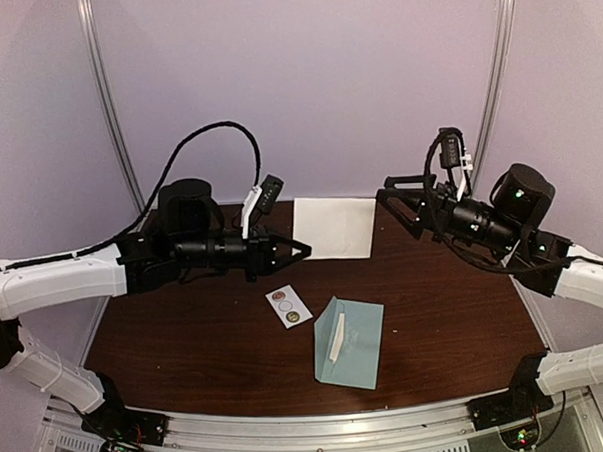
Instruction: Place the letter into the envelope and seal it
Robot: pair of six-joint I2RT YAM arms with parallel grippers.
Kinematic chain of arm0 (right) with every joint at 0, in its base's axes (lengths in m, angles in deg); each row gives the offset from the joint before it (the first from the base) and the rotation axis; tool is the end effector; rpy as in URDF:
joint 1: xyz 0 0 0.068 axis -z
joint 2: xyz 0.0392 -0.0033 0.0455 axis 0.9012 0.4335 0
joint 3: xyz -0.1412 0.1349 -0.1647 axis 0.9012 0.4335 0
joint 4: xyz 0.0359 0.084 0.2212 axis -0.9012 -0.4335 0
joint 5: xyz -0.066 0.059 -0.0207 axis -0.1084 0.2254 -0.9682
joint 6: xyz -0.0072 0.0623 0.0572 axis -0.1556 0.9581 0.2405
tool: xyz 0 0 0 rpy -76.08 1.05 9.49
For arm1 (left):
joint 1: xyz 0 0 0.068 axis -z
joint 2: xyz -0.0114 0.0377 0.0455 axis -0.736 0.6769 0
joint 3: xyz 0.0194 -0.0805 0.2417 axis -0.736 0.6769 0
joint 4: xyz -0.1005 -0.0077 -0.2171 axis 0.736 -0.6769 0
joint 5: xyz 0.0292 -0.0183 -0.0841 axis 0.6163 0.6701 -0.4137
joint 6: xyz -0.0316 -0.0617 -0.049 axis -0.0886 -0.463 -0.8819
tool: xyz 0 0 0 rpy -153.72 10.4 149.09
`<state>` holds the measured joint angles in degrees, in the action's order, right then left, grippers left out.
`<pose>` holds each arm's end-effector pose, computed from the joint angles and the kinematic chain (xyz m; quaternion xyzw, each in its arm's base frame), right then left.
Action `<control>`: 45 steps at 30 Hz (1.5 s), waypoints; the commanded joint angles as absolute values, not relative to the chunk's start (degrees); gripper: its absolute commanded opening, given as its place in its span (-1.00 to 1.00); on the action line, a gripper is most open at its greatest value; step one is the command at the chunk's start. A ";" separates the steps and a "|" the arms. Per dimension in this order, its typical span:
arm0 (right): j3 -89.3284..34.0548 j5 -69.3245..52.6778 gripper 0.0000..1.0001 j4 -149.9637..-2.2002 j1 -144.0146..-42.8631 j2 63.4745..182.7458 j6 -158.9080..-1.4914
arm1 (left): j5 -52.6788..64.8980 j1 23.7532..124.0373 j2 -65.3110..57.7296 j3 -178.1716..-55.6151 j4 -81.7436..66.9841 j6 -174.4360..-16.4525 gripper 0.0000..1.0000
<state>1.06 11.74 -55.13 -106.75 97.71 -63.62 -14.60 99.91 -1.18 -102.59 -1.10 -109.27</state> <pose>0.1583 0.1917 0.3706 -0.2845 0.5744 0.5359 0.5495 0.1744 -0.2867 0.3059 0.3295 0.6933 -0.5350 0.3530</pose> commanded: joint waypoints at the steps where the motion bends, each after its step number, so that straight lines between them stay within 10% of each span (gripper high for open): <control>1: -2.27 13.11 0.62 -62.84 -106.51 98.87 -67.94 | -13.87 100.00 -1.24 -106.66 -15.57 -99.58 -1.00; 22: -17.85 32.73 0.31 -89.14 -110.35 116.62 -81.51 | -20.85 101.17 4.66 -113.98 -26.63 -94.51 -1.00; 42: -19.28 33.35 -1.00 -93.35 -110.89 118.00 -83.84 | -16.57 101.42 4.47 -116.26 -29.01 -93.56 -1.00; 45: -18.16 30.27 -1.00 -89.33 -110.89 116.20 -82.00 | -11.30 101.45 2.72 -115.12 -26.43 -95.06 -0.71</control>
<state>-18.09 33.07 -93.03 -110.57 118.02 -83.62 -17.46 101.15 4.74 -114.35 -29.89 -94.52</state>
